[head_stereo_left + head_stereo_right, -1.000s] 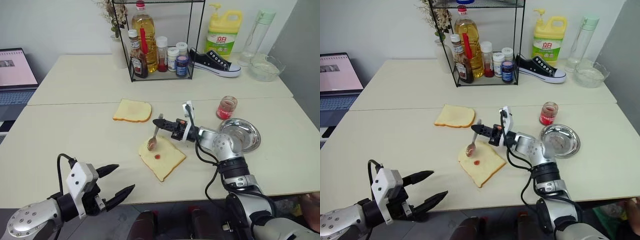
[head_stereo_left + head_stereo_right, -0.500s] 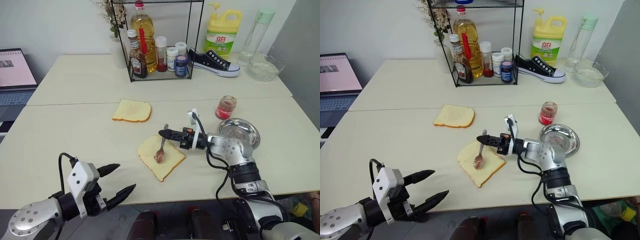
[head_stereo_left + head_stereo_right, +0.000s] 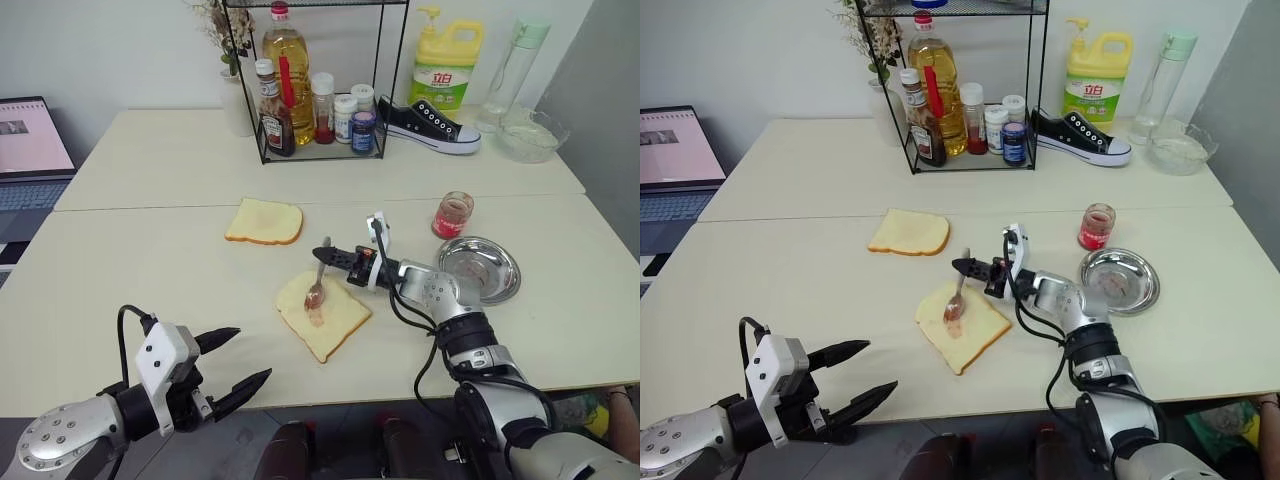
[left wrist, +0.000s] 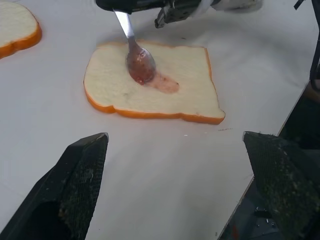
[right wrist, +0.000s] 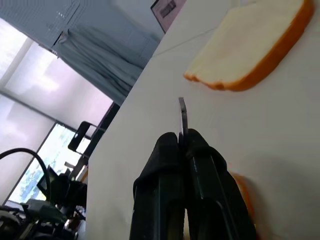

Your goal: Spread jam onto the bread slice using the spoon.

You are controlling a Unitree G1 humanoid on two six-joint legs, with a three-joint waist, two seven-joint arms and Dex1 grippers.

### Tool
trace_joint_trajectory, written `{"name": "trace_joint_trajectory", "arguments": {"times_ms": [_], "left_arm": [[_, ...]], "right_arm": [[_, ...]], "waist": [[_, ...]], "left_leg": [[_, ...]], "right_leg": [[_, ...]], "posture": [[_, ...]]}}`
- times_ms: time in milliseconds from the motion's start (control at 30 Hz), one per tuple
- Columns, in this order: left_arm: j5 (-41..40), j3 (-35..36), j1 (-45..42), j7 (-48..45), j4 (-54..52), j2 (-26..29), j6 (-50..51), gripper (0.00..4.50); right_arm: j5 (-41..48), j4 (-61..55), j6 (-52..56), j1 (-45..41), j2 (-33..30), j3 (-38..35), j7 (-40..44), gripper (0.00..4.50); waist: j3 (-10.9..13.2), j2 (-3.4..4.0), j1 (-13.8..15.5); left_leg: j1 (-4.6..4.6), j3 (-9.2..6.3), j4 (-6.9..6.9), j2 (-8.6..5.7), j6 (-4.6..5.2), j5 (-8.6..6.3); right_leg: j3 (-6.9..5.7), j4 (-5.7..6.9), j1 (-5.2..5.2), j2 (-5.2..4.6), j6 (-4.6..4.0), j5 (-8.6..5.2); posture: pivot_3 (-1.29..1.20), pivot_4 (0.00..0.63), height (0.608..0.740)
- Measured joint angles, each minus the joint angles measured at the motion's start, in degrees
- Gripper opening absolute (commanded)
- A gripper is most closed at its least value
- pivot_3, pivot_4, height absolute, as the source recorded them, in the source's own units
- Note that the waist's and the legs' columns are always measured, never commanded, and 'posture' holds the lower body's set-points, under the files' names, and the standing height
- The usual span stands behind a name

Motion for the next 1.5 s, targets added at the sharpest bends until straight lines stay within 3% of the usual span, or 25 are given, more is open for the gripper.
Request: {"name": "trace_joint_trajectory", "arguments": {"times_ms": [467,933,1500], "left_arm": [[0.58,-1.40,-1.31,-0.18,1.25,0.01,-0.04,4.50],[0.59,-1.41,-1.00,-0.10,1.33,0.01,-0.05,4.50],[0.68,-1.61,-1.05,-0.20,1.35,0.01,-0.37,4.50]], "right_arm": [[7.33,-4.36,11.85,-0.42,0.21,-6.06,-0.50,0.04],[2.24,0.25,4.09,0.12,5.29,-4.36,-5.21,0.04],[0.28,-5.51,7.76,2.99,-0.99,1.14,0.00,0.04]], "waist": [[0.01,0.02,-0.04],[0.01,0.02,-0.05],[0.01,0.01,-0.02]], "left_leg": [[-0.01,0.00,-0.01,0.01,0.00,0.00],[-0.01,0.02,-0.02,0.00,0.00,0.00],[0.00,0.01,-0.02,0.00,0.00,0.00]], "right_leg": [[0.02,0.00,0.00,-0.01,0.00,0.00],[0.01,0.00,-0.02,-0.01,0.00,0.00],[0.01,-0.01,-0.01,-0.02,0.00,0.00]], "posture": [[0.00,0.150,0.740],[0.00,0.150,0.740],[0.00,0.150,0.740]]}}
